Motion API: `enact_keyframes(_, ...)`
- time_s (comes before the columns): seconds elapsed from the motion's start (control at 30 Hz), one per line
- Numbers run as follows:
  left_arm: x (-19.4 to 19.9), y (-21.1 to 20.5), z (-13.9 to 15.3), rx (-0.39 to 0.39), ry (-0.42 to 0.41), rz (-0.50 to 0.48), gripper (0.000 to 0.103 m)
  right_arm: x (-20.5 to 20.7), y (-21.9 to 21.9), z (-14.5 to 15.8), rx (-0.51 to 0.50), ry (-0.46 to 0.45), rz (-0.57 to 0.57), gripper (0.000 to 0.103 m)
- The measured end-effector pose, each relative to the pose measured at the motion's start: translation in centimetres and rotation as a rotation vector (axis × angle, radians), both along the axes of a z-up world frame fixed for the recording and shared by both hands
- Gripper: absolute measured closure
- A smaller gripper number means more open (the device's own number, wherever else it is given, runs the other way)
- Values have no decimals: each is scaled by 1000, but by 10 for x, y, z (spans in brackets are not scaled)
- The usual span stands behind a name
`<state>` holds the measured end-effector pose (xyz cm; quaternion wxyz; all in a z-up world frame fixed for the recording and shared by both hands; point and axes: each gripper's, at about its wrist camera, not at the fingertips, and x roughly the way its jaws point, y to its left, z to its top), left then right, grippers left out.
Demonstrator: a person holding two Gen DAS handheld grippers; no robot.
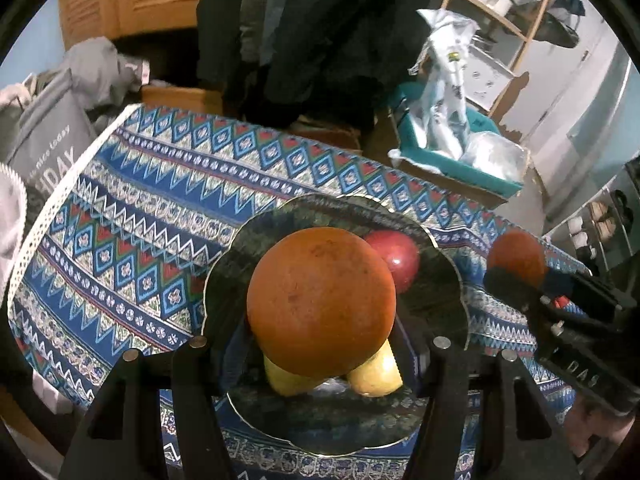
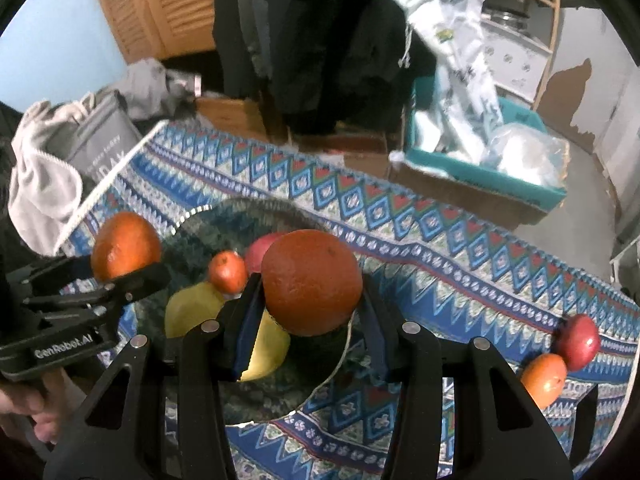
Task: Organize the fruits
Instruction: 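Carry the large orange with the left tool while the right tool carries the small orange to the bowl, then lower the large orange into the bowl and open the left tool while the right tool releases its orange, then withdraw both open tools from the bowl toward the last apple and orange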
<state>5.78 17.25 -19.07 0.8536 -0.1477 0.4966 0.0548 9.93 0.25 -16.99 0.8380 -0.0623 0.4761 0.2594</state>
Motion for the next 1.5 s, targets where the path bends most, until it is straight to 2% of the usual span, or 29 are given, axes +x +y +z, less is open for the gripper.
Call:
enact_keyframes(0.37, 8, 9, -19, -7, 50, 19, 39, 1, 17, -34, -62, 65, 39, 57)
enact_keyframes(0.5, 9, 10, -26, -27, 71, 24, 39, 2, 18, -38, -67, 77, 37, 57)
enact_keyframes(0.83, 12, 12, -44, -19, 143, 36, 38, 2, 18, -40, -66, 87, 38, 56)
enact_keyframes(0.97, 11, 13, -41, 12, 132, 48, 36, 2, 17, -36, -51, 79, 34, 48)
enact_keyframes(1.03, 11, 13, -38, 13, 119, 44, 33, 2, 15, -34, -43, 76, 30, 48)
enact_keyframes(1.5, 5, -4, -12, 39, 60, 8, 33, 1, -8, -15, -27, 27, -28, 48)
